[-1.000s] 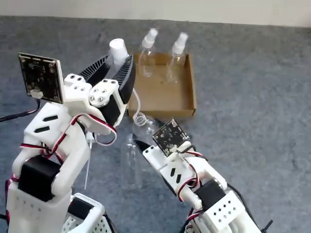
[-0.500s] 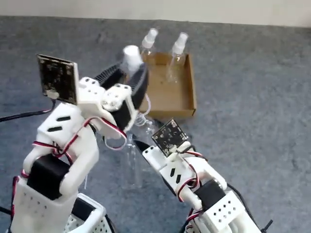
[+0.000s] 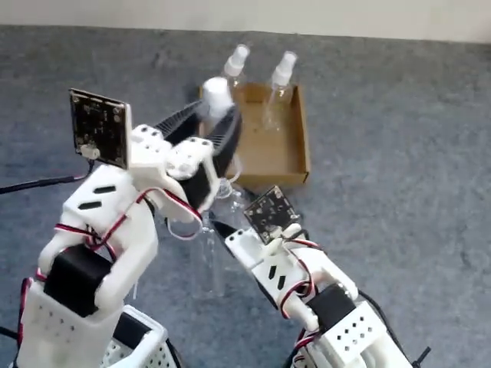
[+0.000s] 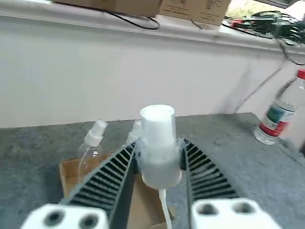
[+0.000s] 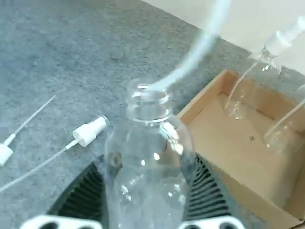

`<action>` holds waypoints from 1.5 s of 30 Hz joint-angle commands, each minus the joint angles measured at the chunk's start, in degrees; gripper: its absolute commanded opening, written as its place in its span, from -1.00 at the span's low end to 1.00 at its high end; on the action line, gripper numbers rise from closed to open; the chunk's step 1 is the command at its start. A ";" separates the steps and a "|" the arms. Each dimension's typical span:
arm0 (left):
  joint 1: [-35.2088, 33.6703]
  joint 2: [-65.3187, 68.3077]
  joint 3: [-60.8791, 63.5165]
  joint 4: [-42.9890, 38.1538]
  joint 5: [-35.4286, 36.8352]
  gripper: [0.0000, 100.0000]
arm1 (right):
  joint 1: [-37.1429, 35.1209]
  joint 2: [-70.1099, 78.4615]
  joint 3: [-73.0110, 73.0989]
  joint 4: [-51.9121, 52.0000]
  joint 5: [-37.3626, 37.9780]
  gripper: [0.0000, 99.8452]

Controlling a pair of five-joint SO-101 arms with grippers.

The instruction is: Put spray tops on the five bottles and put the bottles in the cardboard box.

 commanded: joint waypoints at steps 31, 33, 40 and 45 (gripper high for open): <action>1.45 -0.04 23.16 5.01 -15.12 -0.99 | 2.86 9.01 -9.36 -3.91 -6.95 -0.99; 1.27 -0.04 24.57 4.84 -15.12 -0.99 | 2.77 13.85 -12.79 -3.91 -7.03 -0.99; -2.59 -0.04 27.47 4.66 -15.21 -0.99 | 2.86 21.58 -20.70 -3.82 -6.42 -0.99; -6.11 -0.04 26.86 3.69 -15.21 -0.99 | 2.86 19.38 -21.05 -3.82 0.97 -0.99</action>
